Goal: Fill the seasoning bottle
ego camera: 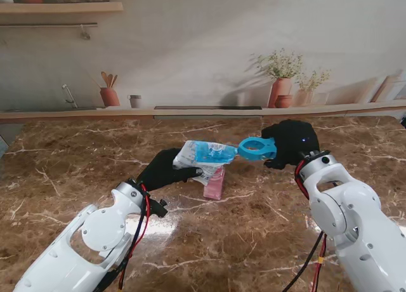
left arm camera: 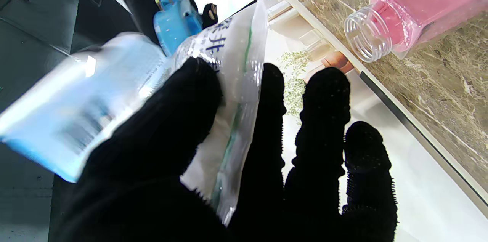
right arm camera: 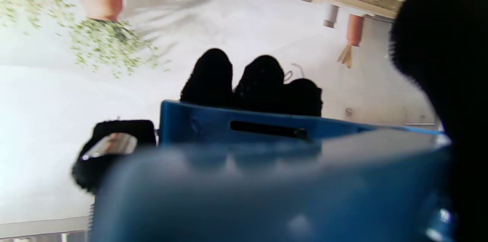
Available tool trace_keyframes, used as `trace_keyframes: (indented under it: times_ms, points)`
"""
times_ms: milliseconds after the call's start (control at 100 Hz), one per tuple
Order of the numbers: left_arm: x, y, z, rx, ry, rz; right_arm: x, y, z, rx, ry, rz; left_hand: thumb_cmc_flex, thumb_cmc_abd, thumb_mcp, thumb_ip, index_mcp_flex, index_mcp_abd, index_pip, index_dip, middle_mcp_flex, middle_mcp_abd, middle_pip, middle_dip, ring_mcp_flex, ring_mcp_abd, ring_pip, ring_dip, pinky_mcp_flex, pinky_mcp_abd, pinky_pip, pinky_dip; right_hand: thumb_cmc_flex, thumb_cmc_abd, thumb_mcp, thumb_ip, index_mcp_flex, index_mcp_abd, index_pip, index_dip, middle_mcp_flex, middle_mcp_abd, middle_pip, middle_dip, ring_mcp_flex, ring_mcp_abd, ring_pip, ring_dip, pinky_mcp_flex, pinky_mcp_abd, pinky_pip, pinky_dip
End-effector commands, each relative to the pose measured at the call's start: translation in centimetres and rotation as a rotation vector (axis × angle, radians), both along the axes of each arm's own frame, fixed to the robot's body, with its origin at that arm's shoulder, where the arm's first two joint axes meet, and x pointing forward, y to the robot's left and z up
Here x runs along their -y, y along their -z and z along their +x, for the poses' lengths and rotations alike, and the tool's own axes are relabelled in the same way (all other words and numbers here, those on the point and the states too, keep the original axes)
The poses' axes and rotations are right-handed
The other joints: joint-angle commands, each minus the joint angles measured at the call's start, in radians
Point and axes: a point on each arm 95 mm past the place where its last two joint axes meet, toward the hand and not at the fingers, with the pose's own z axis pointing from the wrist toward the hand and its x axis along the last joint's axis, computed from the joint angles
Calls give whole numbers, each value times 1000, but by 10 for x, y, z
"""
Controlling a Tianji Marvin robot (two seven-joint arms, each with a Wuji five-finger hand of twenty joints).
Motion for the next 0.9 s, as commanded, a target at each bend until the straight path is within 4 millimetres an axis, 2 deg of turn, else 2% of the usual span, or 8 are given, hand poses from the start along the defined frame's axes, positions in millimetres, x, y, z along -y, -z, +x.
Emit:
trace_keyframes:
  times_ms: [0, 80, 240, 390, 610, 710, 830, 890]
  points:
    - [0, 1, -3, 0, 0, -2, 19, 26, 4, -63, 62, -35, 162, 150, 106, 41, 120, -263, 264, 102, 0, -73, 13, 12, -13, 12, -13, 4, -17, -24, -8, 10, 92, 138, 73, 25, 239, -167, 253, 72, 154, -79, 446, 9, 192, -71, 787, 20, -24, -50, 34, 9]
    - [0, 1, -4, 1, 2, -2, 31, 46, 7, -93, 102, -80, 161, 149, 107, 40, 121, -264, 263, 101, 0, -73, 11, 11, -11, 11, -13, 3, -17, -24, -8, 10, 88, 189, 37, -49, 169, -151, 185, 43, 121, -68, 343, 20, 190, -44, 675, -27, -100, -62, -31, 26]
    - [0, 2, -4, -2, 3, -1, 47, 93, 12, -179, 178, -122, 160, 147, 110, 39, 122, -264, 263, 101, 3, -73, 11, 11, -8, 10, -14, 2, -17, -24, -8, 10, 97, 252, -12, -75, 120, -144, 169, 21, 84, -64, 310, 38, 190, -32, 606, -47, -147, -73, -64, 37]
    - [0, 3, -5, -8, 2, -2, 56, 130, 16, -251, 243, -169, 158, 146, 114, 38, 122, -265, 262, 101, 4, -73, 11, 10, -7, 8, -15, 1, -17, -24, -8, 10, 93, 317, -68, -109, -40, -119, 98, -22, -47, -59, 265, 36, 112, -18, 467, -67, -261, -91, -156, 30]
    - [-1, 2, -7, -3, -8, -2, 65, 167, 20, -320, 296, -235, 155, 144, 117, 37, 122, -266, 262, 100, 5, -76, 10, 9, -6, 8, -17, -1, -16, -25, -9, 10, 44, 400, -94, -58, -280, -66, 100, -90, -249, -69, 280, 16, -54, -31, 392, -38, -376, -115, -254, 24]
    - [-2, 2, -7, -3, -9, -1, 66, 176, 19, -340, 321, -240, 155, 142, 121, 37, 124, -265, 262, 99, 7, -73, 9, 8, -5, 10, -19, -2, -16, -25, -9, 10, -11, 464, -101, 64, -389, -17, 95, -110, -348, -67, 303, 0, -130, -35, 381, -30, -426, -128, -292, 20]
    - [-2, 2, -7, -7, -8, 2, 66, 182, 17, -385, 337, -240, 153, 141, 124, 36, 125, -263, 262, 98, 8, -72, 9, 7, -4, 9, -20, -3, -15, -26, -9, 10, -74, 499, -133, 77, -569, 65, -9, -161, -535, -44, 256, -39, -281, -27, 302, -50, -513, -142, -379, -3]
    - [-3, 2, -7, -9, -9, 3, 65, 183, 15, -413, 342, -226, 153, 140, 125, 36, 126, -263, 262, 98, 9, -71, 9, 7, -3, 10, -21, -3, -15, -26, -10, 10, -103, 530, -166, 83, -679, 160, -149, -258, -669, -12, 184, -107, -395, -10, 184, -97, -577, -157, -452, -17]
